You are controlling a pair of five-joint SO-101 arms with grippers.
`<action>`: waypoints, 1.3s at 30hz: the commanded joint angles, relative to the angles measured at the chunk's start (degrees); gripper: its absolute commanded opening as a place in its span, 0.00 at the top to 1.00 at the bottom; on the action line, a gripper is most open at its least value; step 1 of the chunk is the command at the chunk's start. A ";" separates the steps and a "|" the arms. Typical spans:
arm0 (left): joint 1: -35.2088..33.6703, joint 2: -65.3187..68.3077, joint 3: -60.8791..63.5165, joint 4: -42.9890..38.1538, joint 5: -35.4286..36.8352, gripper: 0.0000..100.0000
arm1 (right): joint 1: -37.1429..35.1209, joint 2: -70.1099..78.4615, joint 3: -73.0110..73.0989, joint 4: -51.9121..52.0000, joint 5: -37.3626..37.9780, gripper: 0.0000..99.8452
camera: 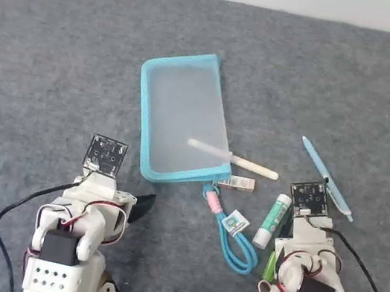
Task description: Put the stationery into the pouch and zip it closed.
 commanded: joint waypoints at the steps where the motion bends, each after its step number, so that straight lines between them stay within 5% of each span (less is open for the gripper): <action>1: -0.35 -0.97 -0.48 0.44 0.44 0.66 | 0.31 -1.10 0.88 0.40 0.62 0.99; 39: -0.35 -0.97 -0.48 0.44 0.44 0.66 | -3.21 -1.10 0.88 0.48 0.35 0.99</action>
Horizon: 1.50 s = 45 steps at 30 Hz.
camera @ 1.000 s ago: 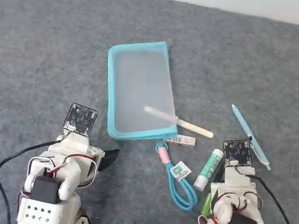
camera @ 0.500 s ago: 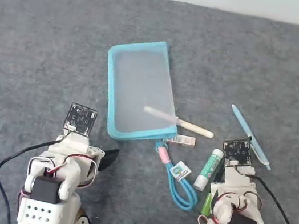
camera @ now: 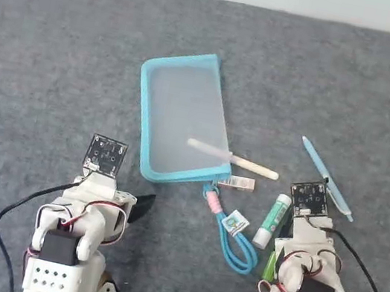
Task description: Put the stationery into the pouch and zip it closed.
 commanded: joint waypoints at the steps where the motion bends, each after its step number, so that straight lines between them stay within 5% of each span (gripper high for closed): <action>1: -0.35 -0.97 -0.48 0.44 0.44 0.66 | -3.38 -1.01 0.88 0.48 0.35 0.99; 13: 0.00 -0.97 -0.48 0.44 0.53 0.66 | -4.44 -1.10 -2.02 -11.12 0.70 0.99; 24: -0.44 -0.97 -0.48 0.35 0.35 0.66 | -5.14 8.04 -24.70 -2.42 7.21 0.99; 29: -0.44 -0.97 -0.48 0.35 0.35 0.66 | -17.19 35.12 -37.71 -2.15 6.42 0.99; 38: -0.44 -0.97 -0.48 0.35 0.35 0.66 | -41.36 71.69 -58.64 -3.82 -7.56 0.90; 45: -0.44 -0.97 -0.48 0.35 0.35 0.66 | -45.14 84.79 -59.52 -12.53 -15.65 0.80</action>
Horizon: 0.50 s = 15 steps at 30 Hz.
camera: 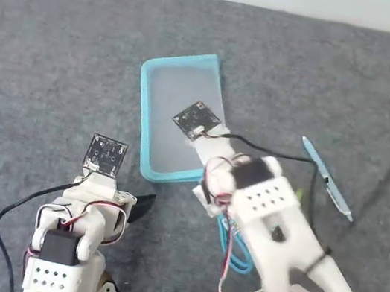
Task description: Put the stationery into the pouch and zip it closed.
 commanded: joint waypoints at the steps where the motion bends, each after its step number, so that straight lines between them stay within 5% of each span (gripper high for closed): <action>1: -0.44 -0.97 -0.48 0.35 0.35 0.66 | -0.57 3.56 -3.69 -2.59 -4.92 0.80; 15: -0.44 -0.97 -0.48 0.35 0.35 0.66 | -0.92 14.29 -3.60 -8.13 -10.20 0.80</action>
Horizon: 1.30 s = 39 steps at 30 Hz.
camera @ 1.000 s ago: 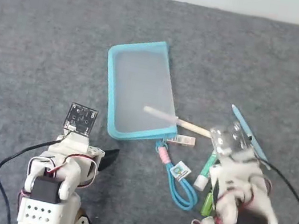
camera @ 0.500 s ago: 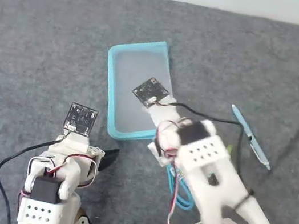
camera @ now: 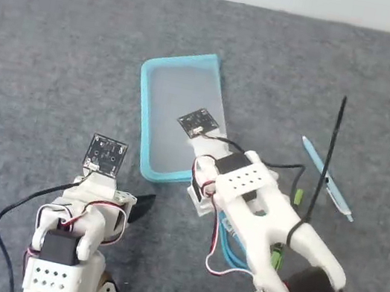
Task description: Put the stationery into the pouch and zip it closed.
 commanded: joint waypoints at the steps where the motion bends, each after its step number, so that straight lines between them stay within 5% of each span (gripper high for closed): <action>1: -0.44 -0.97 -0.48 0.35 0.35 0.66 | -0.57 1.36 -3.43 -2.59 -0.70 0.80; 10: -0.44 -0.97 -0.48 0.35 0.35 0.66 | -0.13 5.85 -3.69 -4.18 -0.70 0.81; 15: -0.26 -0.97 -0.48 0.35 0.35 0.66 | 0.04 5.85 -3.69 -4.35 -0.62 0.98; 22: -0.09 -0.97 -0.48 0.35 0.44 0.66 | 9.01 4.44 -4.04 -3.82 -0.53 0.99; 26: -1.58 -0.97 -0.40 -3.16 -1.05 0.66 | 13.14 -3.56 -4.84 0.75 2.20 0.99; 31: -12.40 -0.97 -1.45 -12.66 -17.85 0.66 | 13.41 -19.21 -2.81 6.46 2.73 0.99; 35: -18.99 -0.62 -6.99 -17.49 -15.47 0.66 | 14.20 -31.60 0.35 7.08 3.69 0.99; 39: -16.44 0.97 -16.92 -17.23 -15.12 0.66 | 14.73 -41.45 3.69 7.69 5.10 0.99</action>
